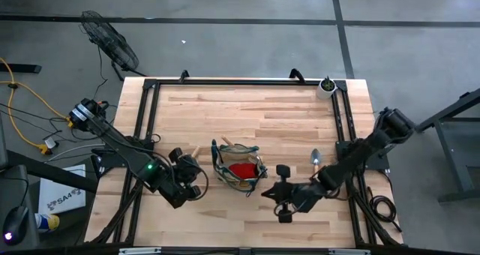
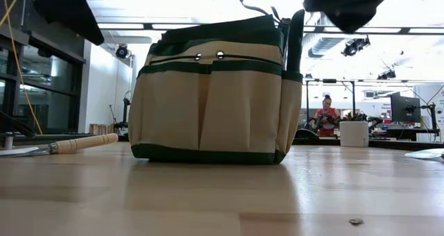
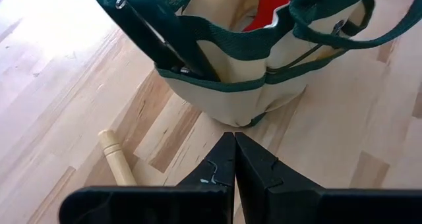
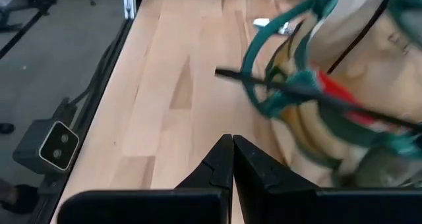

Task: Pick & Place Garden tools in Gardening bag
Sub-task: Adjust the light brown gardening bag

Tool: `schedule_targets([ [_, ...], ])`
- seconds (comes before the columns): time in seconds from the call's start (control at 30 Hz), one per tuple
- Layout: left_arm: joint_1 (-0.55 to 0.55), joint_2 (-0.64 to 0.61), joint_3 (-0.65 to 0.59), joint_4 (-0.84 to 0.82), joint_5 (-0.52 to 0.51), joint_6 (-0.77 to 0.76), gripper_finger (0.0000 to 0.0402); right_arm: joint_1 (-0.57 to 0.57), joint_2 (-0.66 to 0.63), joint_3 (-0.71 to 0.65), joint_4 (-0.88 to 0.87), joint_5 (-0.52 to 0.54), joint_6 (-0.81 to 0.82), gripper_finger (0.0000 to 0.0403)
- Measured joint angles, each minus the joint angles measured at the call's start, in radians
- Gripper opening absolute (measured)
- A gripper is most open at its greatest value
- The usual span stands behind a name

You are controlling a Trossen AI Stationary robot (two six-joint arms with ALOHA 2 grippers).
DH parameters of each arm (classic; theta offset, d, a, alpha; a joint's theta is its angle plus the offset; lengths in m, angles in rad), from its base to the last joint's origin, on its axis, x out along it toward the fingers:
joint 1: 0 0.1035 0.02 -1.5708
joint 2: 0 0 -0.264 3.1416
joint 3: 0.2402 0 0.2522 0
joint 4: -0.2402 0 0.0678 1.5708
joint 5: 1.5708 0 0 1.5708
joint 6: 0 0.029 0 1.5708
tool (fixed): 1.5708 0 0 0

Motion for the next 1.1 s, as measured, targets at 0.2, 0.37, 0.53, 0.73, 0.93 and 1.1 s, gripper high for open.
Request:
schedule_targets([
  [0.2,0.0,0.0,0.0,0.013,0.002,0.0,0.0,-0.024,0.062,0.0,0.022,-0.001,0.064,0.0002],
  [0.37,0.0,0.0,0.0,0.041,0.003,0.012,0.0,-0.056,0.071,0.0,0.077,0.002,0.06,0.0002],
  [0.53,0.0,0.0,0.0,0.077,0.004,0.037,0.0,-0.082,0.071,0.0,0.16,0.003,0.012,0.0002],
  [0.73,0.0,0.001,0.0,0.091,0.008,0.05,0.0,-0.101,0.071,0.0,0.243,0.014,0.007,0.0002],
  [0.93,0.0,0.001,0.0,0.092,0.026,0.05,0.0,-0.116,0.071,0.0,0.297,0.074,0.012,0.0002],
  [1.1,0.0,0.001,0.0,0.092,0.034,0.05,0.0,-0.14,0.071,0.0,0.318,0.085,0.061,0.0002],
])
